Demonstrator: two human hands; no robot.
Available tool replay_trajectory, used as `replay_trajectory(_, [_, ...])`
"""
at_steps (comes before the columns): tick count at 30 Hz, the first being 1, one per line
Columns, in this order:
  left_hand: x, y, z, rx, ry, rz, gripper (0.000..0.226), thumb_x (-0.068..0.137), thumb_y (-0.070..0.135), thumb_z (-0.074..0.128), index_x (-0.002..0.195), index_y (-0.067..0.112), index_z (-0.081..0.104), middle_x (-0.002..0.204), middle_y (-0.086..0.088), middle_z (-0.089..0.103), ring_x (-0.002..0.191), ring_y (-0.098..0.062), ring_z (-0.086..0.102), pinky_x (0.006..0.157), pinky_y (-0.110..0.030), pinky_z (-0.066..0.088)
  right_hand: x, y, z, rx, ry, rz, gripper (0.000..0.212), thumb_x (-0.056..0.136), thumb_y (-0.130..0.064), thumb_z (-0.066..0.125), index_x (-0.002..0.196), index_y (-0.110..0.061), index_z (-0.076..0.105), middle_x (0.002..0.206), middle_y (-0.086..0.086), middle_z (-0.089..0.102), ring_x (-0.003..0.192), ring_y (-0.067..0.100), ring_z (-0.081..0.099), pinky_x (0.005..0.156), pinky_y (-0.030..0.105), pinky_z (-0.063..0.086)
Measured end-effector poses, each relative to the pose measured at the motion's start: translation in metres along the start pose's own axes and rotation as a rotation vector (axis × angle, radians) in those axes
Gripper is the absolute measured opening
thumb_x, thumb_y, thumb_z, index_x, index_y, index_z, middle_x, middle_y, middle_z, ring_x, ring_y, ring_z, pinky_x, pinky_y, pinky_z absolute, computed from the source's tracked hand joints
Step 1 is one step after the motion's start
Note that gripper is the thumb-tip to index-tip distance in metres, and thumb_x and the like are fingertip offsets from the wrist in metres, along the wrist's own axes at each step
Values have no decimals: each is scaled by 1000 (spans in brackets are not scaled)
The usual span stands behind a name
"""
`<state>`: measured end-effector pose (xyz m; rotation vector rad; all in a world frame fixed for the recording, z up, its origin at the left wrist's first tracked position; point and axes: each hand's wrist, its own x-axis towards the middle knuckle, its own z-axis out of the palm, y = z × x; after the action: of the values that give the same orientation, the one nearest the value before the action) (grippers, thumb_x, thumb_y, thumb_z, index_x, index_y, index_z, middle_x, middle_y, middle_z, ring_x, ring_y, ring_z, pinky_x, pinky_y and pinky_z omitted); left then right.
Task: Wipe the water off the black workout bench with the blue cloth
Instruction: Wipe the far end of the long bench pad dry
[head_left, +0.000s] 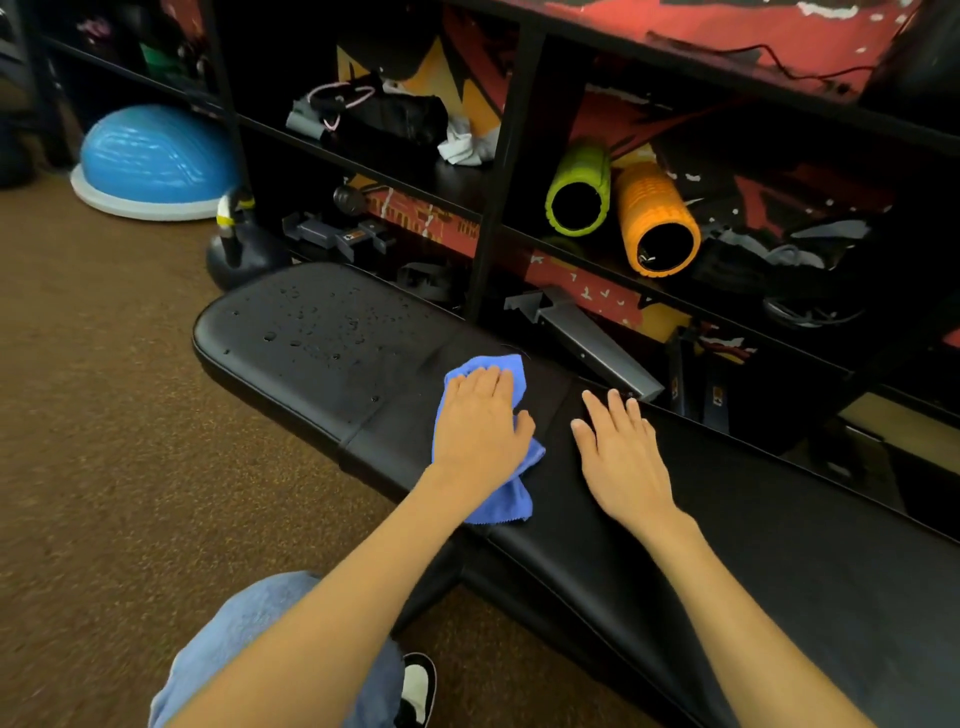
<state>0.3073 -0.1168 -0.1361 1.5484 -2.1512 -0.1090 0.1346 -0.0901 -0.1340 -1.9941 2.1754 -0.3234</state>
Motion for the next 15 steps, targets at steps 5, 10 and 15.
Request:
replay_trajectory(5, [-48, -32, -21, -68, -19, 213, 50, 79, 30, 40, 113, 5, 67, 117, -9, 66, 109, -26, 62, 97, -35, 44, -2, -1, 3, -77, 49, -28, 51, 102, -38, 21, 149, -20, 21, 157, 11, 18, 146, 29, 9, 117, 42, 11])
replay_trajectory(10, [-21, -56, -25, -40, -51, 47, 58, 79, 34, 31, 108, -1, 66, 114, -16, 65, 106, -33, 61, 86, -46, 51, 0, -1, 4, -94, 64, -37, 51, 102, -39, 19, 149, -21, 21, 157, 11, 19, 146, 29, 10, 117, 43, 12])
replay_trajectory(15, [34, -41, -6, 74, -75, -19, 39, 85, 33, 35, 93, 3, 59, 88, -8, 57, 79, -26, 53, 74, -37, 41, 0, 0, 4, -73, 64, -31, 50, 101, -38, 21, 149, -22, 22, 157, 10, 20, 146, 28, 11, 117, 42, 12])
